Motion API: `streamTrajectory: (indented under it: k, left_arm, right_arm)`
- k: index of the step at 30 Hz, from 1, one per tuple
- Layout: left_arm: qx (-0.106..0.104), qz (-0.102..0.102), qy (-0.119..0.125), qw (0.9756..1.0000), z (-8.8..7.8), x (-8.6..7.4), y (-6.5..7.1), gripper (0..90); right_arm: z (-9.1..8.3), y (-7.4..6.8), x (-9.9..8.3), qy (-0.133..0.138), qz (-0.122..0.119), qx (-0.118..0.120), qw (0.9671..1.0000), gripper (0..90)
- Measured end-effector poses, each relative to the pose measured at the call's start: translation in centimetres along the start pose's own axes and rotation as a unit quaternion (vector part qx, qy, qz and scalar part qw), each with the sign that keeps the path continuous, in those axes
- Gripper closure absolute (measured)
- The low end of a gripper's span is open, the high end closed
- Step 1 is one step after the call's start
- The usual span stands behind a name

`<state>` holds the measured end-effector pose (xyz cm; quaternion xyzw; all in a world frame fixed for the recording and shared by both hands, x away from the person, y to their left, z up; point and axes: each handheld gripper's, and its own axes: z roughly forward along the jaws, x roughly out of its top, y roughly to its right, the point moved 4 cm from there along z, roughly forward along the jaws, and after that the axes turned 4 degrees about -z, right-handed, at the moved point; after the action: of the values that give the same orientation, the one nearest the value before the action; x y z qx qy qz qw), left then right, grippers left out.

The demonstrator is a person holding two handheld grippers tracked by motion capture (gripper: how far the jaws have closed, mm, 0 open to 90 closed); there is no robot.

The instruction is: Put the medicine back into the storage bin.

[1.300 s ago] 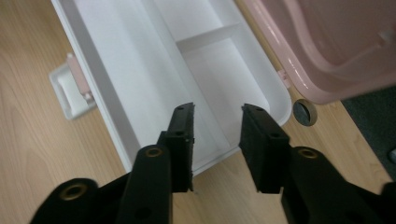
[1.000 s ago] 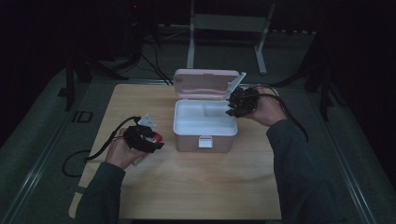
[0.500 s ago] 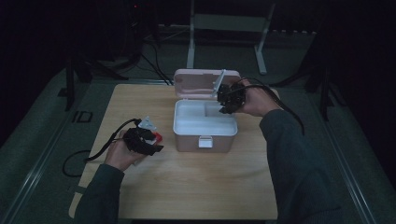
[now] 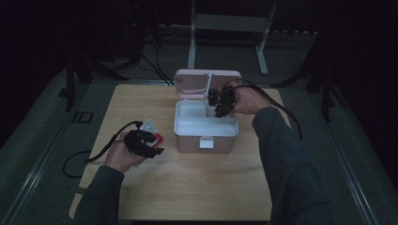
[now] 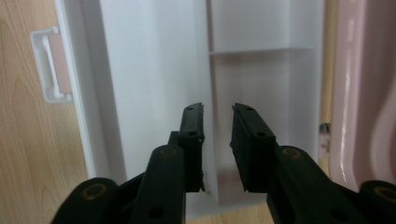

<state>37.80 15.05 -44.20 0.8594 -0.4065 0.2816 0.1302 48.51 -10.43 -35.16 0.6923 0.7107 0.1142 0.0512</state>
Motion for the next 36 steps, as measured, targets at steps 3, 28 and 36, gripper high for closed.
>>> streamTrajectory:
  k: [3, 28, 36]
  left_arm:
    - [0.001, 0.0, 0.001, 1.0, -0.1, 0.0, 0.0, 42.4]
    - [0.012, -0.013, -0.008, 0.9998, -0.2, -1.0, -0.9, 42.0]
    - [0.014, -0.013, -0.008, 0.9998, -0.5, -1.3, -1.1, 41.9]
  right_arm:
    - [0.7, -0.1, 0.8, -0.01, -0.015, 0.002, 0.9998, 76.7]
    - [2.5, 0.7, 3.2, -0.036, -0.031, 0.03, 0.9984, 80.0]
    - [2.6, 1.1, 3.4, -0.054, -0.033, 0.03, 0.9975, 80.1]
